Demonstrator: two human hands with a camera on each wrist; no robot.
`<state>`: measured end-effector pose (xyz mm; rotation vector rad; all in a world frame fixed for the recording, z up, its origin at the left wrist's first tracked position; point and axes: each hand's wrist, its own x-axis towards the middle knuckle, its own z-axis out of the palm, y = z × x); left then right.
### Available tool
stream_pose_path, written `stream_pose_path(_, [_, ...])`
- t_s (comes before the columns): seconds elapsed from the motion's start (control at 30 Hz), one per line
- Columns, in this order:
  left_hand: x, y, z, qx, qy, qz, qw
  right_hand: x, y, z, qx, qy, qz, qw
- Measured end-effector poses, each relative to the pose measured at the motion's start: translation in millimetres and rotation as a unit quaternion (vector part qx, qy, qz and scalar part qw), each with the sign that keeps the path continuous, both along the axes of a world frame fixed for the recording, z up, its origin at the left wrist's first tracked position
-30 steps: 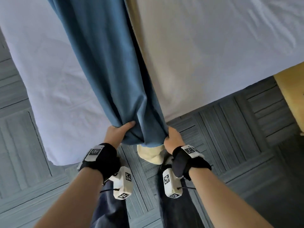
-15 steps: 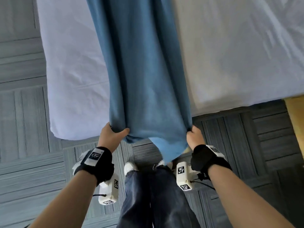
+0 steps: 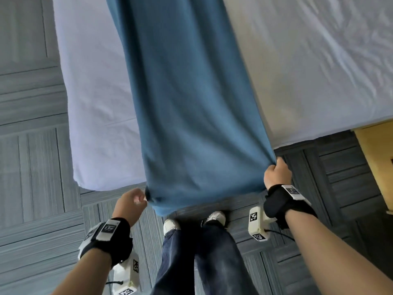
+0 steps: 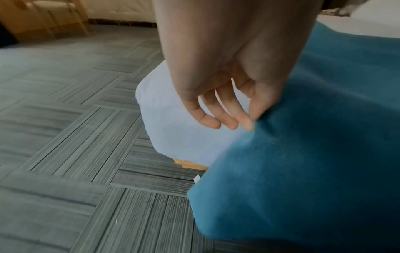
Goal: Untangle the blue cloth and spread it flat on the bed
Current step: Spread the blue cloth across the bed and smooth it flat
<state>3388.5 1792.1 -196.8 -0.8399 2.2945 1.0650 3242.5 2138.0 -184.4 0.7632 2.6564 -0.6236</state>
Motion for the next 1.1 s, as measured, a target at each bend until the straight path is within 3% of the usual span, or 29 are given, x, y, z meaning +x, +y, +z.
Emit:
stream_pose_path(0.13, [13,0,8,0.015,-0.011,-0.077,0.997,-4,7,-8,0.017,-0.085,0.066,0.994])
stream_pose_path(0.27, [1,-3,5,0.019,0.000,-0.035,0.999,-10,3,-15,0.006,-0.119,0.084,0.989])
stream_pose_path(0.4, [-34,-4,-2,-0.035,0.042,0.054,0.997,-36,-13,-23,-0.009,-0.087,0.127,0.988])
stream_pose_path(0.53, [-76,1,-7,-0.055,0.071,0.092,0.992,-69,-23,-32,-0.043,-0.010,0.171,0.984])
stream_pose_path(0.77, [-118,9,-15,0.002,0.030,0.217,0.976,-95,-23,-40,-0.098,0.056,0.097,0.989])
stream_pose_path(0.87, [-128,19,-11,0.081,0.048,0.271,0.958,-101,-21,-40,-0.157,-0.024,0.100,0.982])
stream_pose_path(0.97, [-139,39,-3,0.138,0.077,0.272,0.949,-106,-29,-36,-0.158,-0.137,0.188,0.960])
stream_pose_path(1.1, [-153,67,-2,0.134,0.086,0.206,0.966,-100,-43,-33,-0.170,-0.148,0.221,0.949])
